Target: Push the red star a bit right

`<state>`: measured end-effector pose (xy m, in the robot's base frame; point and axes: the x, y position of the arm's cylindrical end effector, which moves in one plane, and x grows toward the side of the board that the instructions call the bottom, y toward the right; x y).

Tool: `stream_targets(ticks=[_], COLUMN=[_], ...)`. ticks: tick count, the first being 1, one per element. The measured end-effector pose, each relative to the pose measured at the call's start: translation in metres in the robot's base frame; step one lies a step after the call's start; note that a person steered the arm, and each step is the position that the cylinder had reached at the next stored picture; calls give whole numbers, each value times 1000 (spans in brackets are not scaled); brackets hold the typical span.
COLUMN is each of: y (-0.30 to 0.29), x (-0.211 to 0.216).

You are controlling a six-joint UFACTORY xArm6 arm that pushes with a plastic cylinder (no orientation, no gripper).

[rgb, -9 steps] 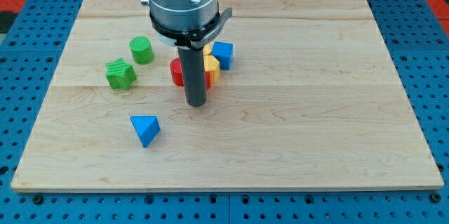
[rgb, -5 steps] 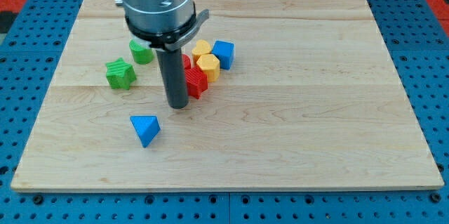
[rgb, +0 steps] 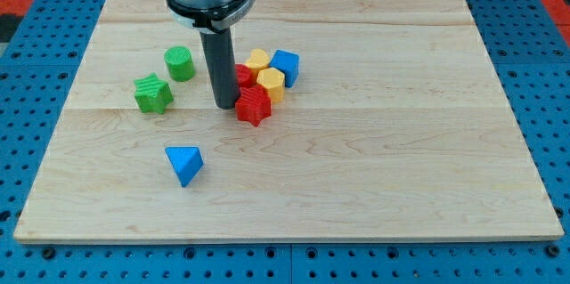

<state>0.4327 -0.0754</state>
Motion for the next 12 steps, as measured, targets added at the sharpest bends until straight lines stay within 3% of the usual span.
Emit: stream_targets(ticks=[12], y=[21], x=[6])
